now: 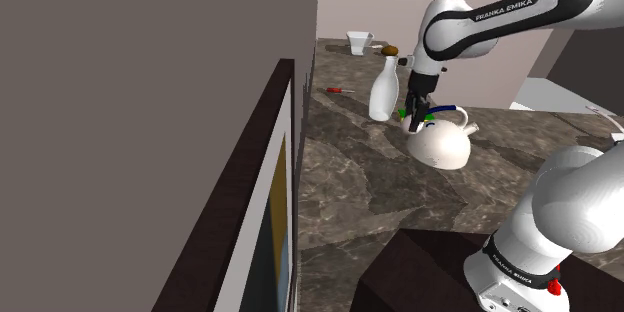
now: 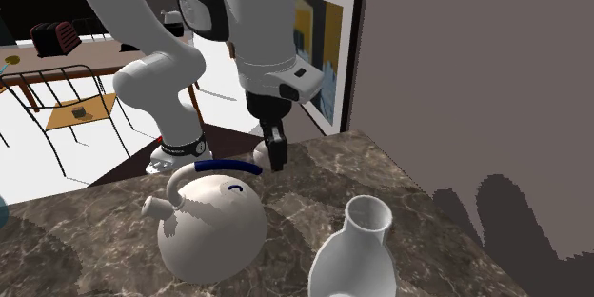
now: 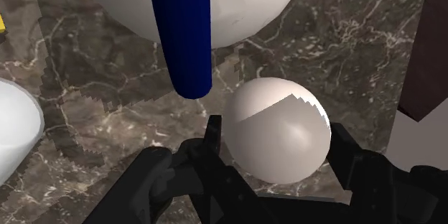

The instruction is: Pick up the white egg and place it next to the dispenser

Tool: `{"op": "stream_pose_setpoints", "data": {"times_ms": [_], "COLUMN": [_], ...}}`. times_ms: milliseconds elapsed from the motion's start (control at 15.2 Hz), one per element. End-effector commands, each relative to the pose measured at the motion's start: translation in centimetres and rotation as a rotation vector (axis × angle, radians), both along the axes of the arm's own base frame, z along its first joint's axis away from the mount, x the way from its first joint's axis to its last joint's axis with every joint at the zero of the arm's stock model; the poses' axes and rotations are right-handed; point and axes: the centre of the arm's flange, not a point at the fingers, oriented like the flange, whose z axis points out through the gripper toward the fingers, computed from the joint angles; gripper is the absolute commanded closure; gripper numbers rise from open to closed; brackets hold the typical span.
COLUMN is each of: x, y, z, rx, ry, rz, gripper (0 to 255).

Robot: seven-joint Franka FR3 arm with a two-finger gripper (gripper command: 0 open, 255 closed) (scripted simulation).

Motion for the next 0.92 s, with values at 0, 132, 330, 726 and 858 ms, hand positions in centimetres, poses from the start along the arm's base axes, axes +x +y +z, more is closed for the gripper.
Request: {"op": "stream_pose_setpoints", "data": {"times_ms": [0, 132, 330, 726, 858], "x": [0.0, 0.0, 0.0, 0.0, 0.0], "y": [0.0, 0.0, 0.0, 0.0, 0.0], "z": [1.1, 2.1, 3.7, 6.9, 7.9], "rx": [0.0, 0.0, 0.0, 0.0, 0.0], "ry": [0.0, 0.0, 0.0, 0.0, 0.0], "rz": [0.0, 0.0, 0.0, 0.0, 0.0], "gripper": [255, 255, 255, 255, 255]}}
